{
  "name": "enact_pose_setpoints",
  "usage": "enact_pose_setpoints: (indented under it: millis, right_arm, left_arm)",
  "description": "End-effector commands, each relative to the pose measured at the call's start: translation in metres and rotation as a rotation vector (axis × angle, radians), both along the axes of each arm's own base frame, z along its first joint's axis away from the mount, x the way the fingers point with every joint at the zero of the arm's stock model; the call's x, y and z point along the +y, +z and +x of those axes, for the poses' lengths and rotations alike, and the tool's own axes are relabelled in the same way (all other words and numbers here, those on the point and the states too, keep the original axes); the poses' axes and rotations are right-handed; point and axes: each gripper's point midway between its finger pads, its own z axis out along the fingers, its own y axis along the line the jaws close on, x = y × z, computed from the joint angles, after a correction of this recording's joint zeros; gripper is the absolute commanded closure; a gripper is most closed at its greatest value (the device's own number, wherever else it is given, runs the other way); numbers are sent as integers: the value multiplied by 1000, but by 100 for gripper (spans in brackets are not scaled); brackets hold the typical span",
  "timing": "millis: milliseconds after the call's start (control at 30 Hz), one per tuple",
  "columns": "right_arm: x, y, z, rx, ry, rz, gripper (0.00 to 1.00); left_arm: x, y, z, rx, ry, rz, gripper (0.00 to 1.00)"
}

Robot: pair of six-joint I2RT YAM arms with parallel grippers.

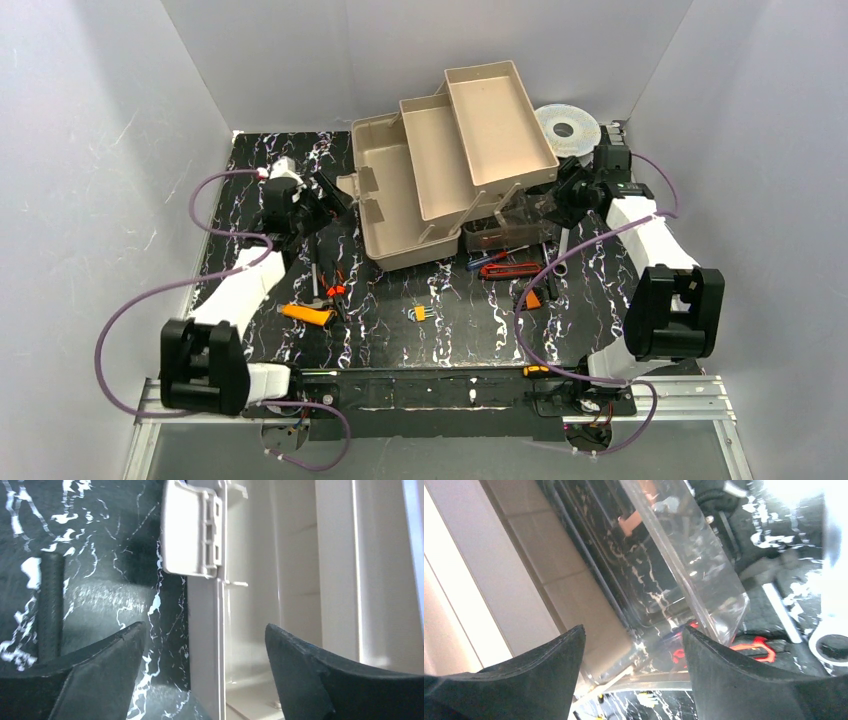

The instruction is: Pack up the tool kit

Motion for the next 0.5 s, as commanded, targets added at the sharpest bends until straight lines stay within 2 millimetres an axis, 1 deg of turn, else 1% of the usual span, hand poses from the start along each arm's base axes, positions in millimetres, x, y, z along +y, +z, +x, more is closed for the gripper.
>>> enact_pose_setpoints:
  millis: [0, 100, 133, 200, 300, 333, 367, 400, 467]
  right_arm:
    - [-41, 49, 16, -193, -149, -71, 12]
    - [-33, 51, 18, -222, -79, -58, 12]
    - [-27, 44, 20, -188, -46, -43, 12]
    - [-15, 38, 22, -162, 19, -4, 15]
    - [3, 31, 27, -152, 73, 34, 17]
    - [8, 31, 29, -156, 83, 48, 17]
    - [20, 32, 28, -161, 109, 69, 18]
    - [30, 33, 27, -167, 137, 100, 18]
    - [46, 37, 27, -185, 178, 183, 18]
  left_arm:
    - [33, 13, -35, 11, 159, 71, 3]
    - [47, 18, -51, 18, 209, 109, 2]
    - [47, 20, -54, 21, 202, 117, 2]
    - [44, 20, -60, 37, 178, 112, 2]
    - [19, 22, -63, 17, 45, 43, 2]
    - [11, 25, -60, 0, 7, 19, 2]
    - [2, 24, -60, 0, -29, -9, 2]
    - [-3, 21, -58, 13, -52, -32, 2]
    - [-15, 11, -53, 60, -96, -75, 6]
